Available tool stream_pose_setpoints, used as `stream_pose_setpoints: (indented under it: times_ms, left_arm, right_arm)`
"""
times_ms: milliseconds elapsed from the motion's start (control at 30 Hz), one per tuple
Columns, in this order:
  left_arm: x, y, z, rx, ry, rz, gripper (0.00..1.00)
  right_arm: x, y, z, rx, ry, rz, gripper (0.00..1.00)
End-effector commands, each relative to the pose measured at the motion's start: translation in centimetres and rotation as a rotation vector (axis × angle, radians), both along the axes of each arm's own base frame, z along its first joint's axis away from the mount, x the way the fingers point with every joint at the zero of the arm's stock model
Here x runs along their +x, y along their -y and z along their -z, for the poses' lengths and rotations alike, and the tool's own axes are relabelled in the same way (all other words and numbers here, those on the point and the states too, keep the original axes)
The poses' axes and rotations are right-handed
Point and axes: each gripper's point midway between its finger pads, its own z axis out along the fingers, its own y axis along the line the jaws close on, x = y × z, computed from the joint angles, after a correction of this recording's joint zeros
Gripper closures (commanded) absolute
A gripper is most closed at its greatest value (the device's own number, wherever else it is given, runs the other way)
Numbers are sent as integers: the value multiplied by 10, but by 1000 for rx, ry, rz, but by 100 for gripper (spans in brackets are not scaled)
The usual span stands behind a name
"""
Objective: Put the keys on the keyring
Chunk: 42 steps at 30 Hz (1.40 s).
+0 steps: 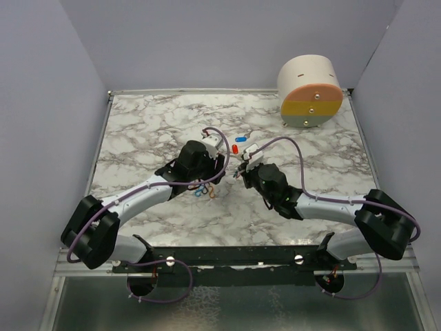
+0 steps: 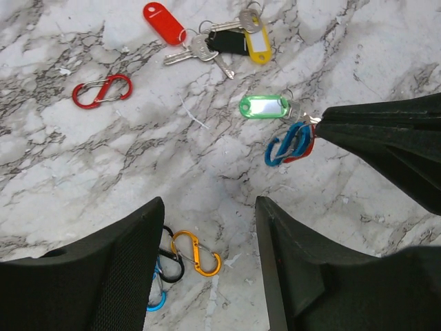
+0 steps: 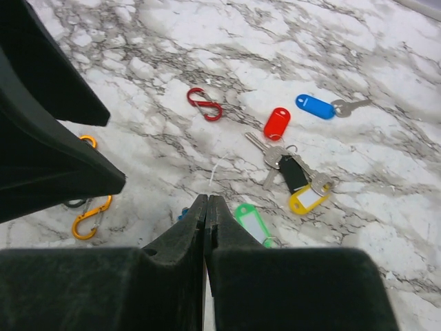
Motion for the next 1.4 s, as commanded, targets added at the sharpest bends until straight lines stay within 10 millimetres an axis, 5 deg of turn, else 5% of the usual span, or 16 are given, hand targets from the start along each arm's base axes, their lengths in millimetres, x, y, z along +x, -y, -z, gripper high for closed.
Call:
stream_pose_setpoints:
  times_ms: [0,333,533,933,1100,1267,1367]
  left_arm:
    - [10,-14,-13,-6,44,-106,41]
    - [12,-20,-16,-18,66,-146,24]
    - [16,-17,-17,-36,67,-157,2]
    - [19,-20,-15,-38,77,-195,1]
    - [19,-19,-16,-48,84,-189,1]
    - [18,-19,-14,-45,81,-186,1]
    - [18,-19,-16,-48,84,-184,1]
  right_arm:
    - [17,24,-16,3,20,156,99]
    - [64,95,-16,19,-53,388,99]
    - [92,143,-4,51,-119,516,99]
    - [108,205,32,97,-254,734,99]
    - [114,210,22,116,-230,755,95]
    - [110,195,7,156,-200,650,61]
    - [103,177,1,183,-202,536,59]
